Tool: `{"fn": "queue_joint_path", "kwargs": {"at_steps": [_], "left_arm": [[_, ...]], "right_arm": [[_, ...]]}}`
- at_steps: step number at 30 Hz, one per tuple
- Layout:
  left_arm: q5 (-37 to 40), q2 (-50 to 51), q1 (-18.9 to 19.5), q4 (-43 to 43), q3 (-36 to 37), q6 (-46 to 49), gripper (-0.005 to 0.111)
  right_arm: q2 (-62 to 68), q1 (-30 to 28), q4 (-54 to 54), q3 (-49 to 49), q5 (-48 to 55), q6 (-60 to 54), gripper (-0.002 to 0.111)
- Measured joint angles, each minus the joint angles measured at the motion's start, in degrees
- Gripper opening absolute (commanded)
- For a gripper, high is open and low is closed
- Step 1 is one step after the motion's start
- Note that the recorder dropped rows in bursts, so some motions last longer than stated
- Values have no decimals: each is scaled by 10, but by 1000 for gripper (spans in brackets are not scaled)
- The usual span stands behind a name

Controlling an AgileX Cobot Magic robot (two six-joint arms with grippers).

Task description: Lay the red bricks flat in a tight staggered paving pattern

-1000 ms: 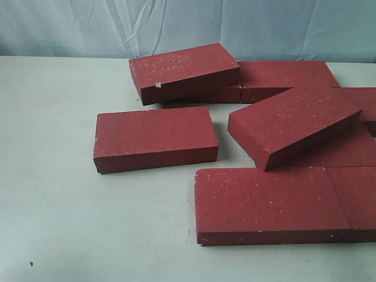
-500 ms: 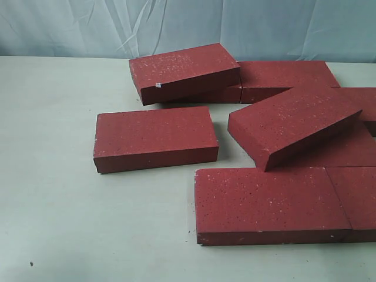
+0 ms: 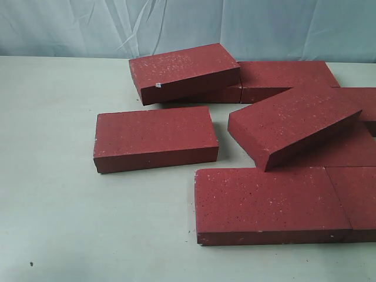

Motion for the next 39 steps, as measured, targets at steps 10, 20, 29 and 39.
{"fn": "queue_joint_path", "kwargs": {"at_steps": [10,20,29,39], "left_arm": [[0,0,0,0,0,0,0],[0,0,0,0,0,0,0],[0,0,0,0,0,0,0],[0,0,0,0,0,0,0]], "right_arm": [[0,0,0,-1,-58,0,-1],[6,0,0,-98,-28,0,-1],[88,0,0,-228,148,0,-1],[123,0,0,-273,201,0,-1]]}}
